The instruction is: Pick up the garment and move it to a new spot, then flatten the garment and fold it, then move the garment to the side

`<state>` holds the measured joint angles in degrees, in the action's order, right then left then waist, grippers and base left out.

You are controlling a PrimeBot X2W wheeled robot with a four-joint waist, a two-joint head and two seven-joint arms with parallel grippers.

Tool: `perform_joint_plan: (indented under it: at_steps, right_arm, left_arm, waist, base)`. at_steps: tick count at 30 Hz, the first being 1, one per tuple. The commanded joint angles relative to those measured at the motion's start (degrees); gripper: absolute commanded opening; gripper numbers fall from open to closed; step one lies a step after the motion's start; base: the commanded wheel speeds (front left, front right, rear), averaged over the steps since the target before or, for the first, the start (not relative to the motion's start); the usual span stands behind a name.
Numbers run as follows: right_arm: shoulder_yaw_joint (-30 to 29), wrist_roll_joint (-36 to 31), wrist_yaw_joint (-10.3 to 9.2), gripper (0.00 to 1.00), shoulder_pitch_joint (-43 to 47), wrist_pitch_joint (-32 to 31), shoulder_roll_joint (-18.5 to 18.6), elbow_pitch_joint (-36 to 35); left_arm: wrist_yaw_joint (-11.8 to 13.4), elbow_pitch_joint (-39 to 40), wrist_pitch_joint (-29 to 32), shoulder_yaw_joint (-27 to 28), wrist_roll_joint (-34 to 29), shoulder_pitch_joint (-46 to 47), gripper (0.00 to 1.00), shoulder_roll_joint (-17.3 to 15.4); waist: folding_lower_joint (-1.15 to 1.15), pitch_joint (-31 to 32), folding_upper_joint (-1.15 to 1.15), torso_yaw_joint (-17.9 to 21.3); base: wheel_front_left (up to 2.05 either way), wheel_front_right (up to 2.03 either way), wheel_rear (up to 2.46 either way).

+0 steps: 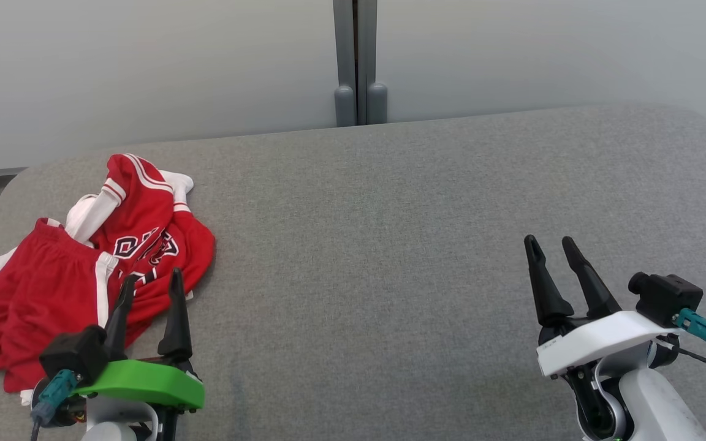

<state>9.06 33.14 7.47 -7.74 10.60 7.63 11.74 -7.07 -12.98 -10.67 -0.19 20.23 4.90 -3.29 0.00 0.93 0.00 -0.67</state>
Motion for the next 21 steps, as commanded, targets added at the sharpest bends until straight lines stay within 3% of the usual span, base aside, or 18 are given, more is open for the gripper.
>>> perform_joint_plan:
  at_steps: [1, 21]
  right_arm:
    - [0.31, -1.48, 0.03, 1.0, -1.19, 0.59, 0.32, -0.11]
    - [0.89, -8.91, 0.03, 1.0, -1.07, 2.89, 0.16, -0.19]
  left_arm:
    - [0.05, 0.37, -0.53, -0.07, -1.73, 1.46, 1.0, -0.59]
    - [-0.12, 0.34, -2.82, -0.36, -10.25, 0.92, 1.0, -0.41]
  waist:
    - [0.0, 0.05, 0.0, -0.02]
    - [0.0, 0.29, 0.0, -0.43]
  base:
    - [0.0, 0.0, 0.0]
    - [0.0, 0.0, 0.0]
